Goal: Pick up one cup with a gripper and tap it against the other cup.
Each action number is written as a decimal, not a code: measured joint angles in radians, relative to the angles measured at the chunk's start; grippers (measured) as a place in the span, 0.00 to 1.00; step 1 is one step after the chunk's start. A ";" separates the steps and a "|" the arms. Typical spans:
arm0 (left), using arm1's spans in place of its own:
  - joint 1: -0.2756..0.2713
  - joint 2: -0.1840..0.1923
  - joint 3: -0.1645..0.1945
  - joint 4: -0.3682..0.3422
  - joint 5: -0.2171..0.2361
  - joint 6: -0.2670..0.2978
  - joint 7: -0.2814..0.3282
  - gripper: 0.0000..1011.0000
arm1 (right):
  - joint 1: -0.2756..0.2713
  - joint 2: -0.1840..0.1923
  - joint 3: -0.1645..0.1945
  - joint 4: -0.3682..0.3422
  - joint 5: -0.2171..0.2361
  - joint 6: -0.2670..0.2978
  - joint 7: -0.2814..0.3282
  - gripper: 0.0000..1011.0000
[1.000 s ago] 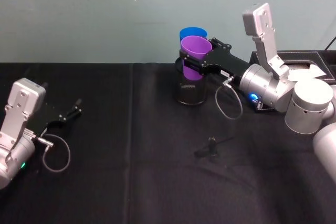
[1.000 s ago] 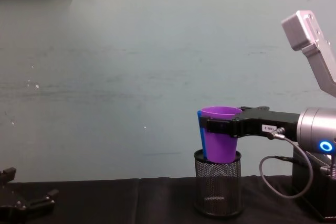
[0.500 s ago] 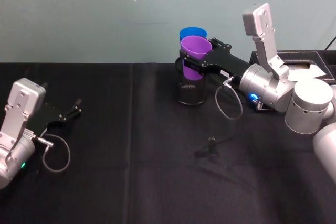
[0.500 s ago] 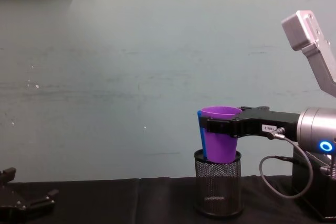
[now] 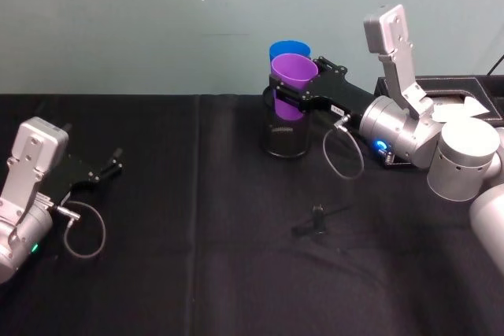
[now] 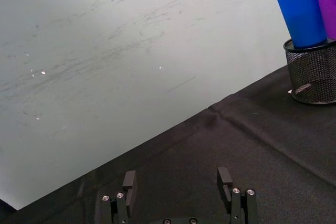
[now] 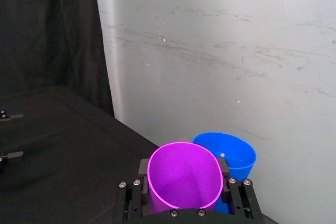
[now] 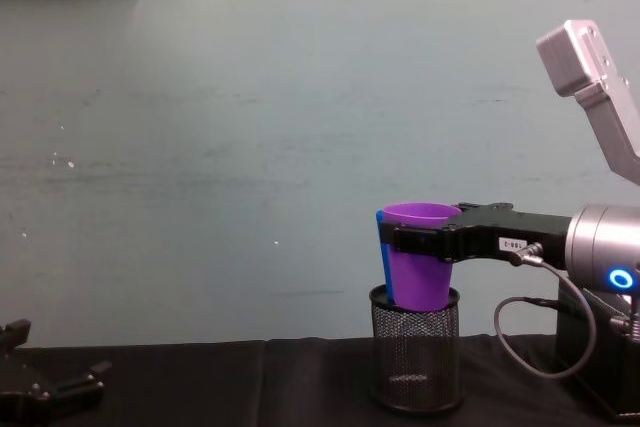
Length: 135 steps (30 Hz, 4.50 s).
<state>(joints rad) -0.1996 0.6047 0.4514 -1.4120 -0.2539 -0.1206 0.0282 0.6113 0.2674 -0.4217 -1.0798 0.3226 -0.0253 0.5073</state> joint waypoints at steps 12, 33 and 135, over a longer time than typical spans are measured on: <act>0.000 0.000 0.000 0.000 0.000 0.000 0.000 0.99 | 0.000 0.000 0.000 0.000 0.000 0.000 0.000 0.73; 0.000 0.000 0.000 0.000 0.000 0.000 0.000 0.99 | 0.000 0.000 0.000 0.000 0.000 0.000 0.000 0.73; 0.000 0.000 0.000 0.000 0.000 0.000 0.000 0.99 | -0.423 0.111 0.014 -0.182 -0.004 -0.302 0.061 0.73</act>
<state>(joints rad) -0.1995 0.6047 0.4514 -1.4120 -0.2539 -0.1206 0.0283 0.1882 0.3780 -0.4080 -1.2617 0.3190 -0.3269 0.5679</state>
